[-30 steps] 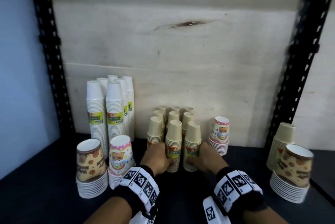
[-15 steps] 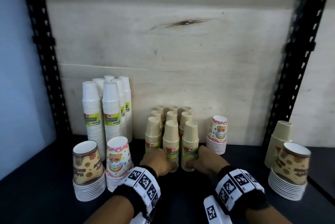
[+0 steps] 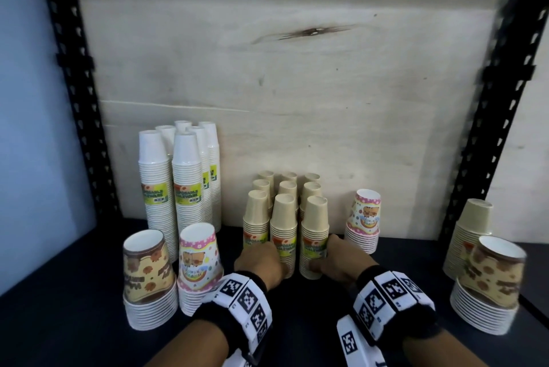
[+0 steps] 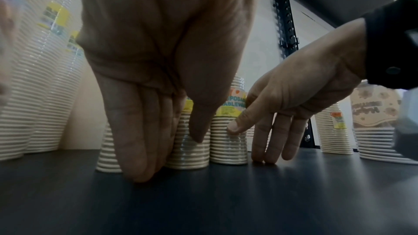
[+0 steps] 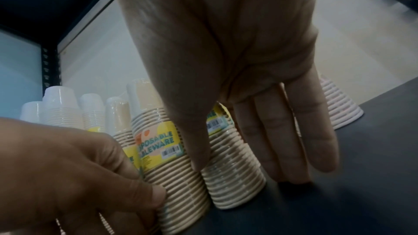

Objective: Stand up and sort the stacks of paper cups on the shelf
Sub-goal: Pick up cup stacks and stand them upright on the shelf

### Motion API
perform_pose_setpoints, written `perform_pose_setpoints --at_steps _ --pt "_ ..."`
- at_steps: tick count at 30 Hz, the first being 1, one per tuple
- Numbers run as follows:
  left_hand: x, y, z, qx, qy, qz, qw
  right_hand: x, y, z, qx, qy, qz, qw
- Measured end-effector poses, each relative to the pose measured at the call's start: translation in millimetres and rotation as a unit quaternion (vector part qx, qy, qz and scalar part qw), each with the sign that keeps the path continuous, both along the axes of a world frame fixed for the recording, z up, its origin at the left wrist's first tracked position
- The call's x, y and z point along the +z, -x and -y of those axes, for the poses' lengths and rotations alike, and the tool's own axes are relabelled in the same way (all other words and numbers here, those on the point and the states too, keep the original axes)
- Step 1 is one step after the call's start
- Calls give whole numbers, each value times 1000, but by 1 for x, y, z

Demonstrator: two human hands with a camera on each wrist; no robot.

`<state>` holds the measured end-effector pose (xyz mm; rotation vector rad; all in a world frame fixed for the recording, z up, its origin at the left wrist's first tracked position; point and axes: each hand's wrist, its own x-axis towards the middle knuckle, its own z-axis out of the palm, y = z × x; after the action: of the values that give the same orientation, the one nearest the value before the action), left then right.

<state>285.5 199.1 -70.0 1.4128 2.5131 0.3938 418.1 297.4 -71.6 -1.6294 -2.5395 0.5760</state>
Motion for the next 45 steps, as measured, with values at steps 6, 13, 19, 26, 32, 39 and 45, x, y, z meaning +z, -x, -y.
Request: perform_pose_setpoints --at_steps 6,13,19,26,32,39,45 --pt "0 1 -6 0 19 -13 1000 -4 5 -7 7 -4 -6 1000" --pt "0 9 -11 5 28 -8 1000 -5 7 -13 23 -10 10 1000" --pt "-2 11 -14 8 29 -9 1000 -5 8 -15 30 -13 23 999" --pt "-3 10 -14 6 35 -24 999 -5 5 -14 38 -17 22 999" --pt "-3 10 -15 2 33 -28 999 -5 5 -14 34 -19 22 999" --pt "-3 12 -6 -9 28 -13 999 1 -7 -4 28 -17 40 999" --pt "9 2 11 -51 63 -11 997 9 -31 17 32 45 38 998"
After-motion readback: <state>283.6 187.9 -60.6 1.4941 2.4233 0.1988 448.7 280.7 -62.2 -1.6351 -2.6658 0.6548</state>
